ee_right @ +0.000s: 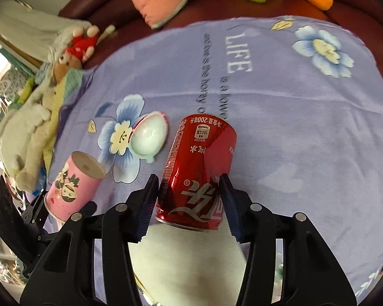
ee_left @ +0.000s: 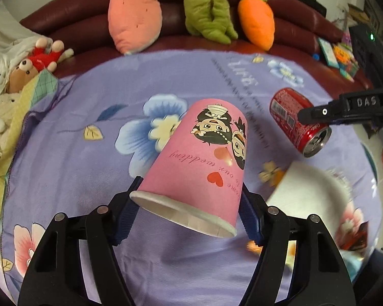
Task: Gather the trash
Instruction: 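Grasp the pink paper cup with left tool while right tool grasps the red cola can, then carry cup and can over the teal bin and open both tools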
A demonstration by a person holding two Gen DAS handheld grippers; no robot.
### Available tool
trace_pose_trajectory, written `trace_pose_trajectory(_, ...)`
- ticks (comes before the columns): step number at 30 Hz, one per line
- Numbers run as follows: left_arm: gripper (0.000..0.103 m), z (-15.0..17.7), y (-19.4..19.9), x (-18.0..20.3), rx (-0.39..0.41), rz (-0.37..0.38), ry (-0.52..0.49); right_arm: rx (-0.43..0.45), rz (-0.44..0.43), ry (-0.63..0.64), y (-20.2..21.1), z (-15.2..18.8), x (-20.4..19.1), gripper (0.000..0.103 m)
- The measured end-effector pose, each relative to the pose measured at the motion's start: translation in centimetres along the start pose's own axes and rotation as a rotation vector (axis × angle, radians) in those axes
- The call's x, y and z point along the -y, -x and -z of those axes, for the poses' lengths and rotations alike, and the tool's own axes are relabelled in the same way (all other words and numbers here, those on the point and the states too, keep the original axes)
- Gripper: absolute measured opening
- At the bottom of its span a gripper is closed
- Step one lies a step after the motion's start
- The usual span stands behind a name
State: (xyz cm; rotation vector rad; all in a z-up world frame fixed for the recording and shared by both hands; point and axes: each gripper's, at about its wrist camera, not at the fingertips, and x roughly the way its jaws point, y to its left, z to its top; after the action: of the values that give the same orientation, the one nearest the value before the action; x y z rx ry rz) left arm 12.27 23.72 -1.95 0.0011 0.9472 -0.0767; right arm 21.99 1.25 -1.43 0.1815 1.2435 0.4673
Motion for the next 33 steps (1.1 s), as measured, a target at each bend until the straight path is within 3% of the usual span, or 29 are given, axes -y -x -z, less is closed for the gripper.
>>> trace_pose_trajectory(6,0.071,-1.2,1.8,4.2,0.021,0.029,-0.018,0.056,-0.025,-0.036,4.5,1.7,3.0,0.047)
trace_pose_trajectory(13,0.071,-1.4,3.0,11.1,0.031,0.085,-0.083,0.155,-0.088,-0.123,11.2,5.9,8.8,0.047)
trace_pose_trajectory(26,0.071,-2.6,3.2,28.0,0.022,0.226,-0.268,0.325,-0.117,-0.303,20.8,12.4,21.5,0.047)
trace_pose_trajectory(33,0.071,-2.6,1.5,37.0,-0.017,0.285,-0.369,0.418,-0.090,-0.400,25.3,16.7,28.9,0.047)
